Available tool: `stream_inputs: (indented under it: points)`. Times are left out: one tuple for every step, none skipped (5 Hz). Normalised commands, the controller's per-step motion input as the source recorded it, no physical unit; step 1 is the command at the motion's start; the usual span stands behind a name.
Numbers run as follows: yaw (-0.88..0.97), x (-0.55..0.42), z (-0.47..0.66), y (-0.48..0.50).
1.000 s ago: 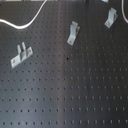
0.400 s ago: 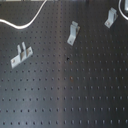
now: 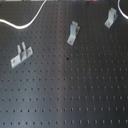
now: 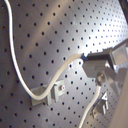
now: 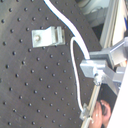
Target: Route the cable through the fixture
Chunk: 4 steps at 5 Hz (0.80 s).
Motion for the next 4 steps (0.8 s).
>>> stream_inputs:
  points:
    - [0.97, -0.062, 0.0, -0.017]
    - [0.99, -0.033, 0.0, 0.01]
    - [0.99, -0.032, 0.0, 0.013]
    - [0.97, -0.05, 0.0, 0.027]
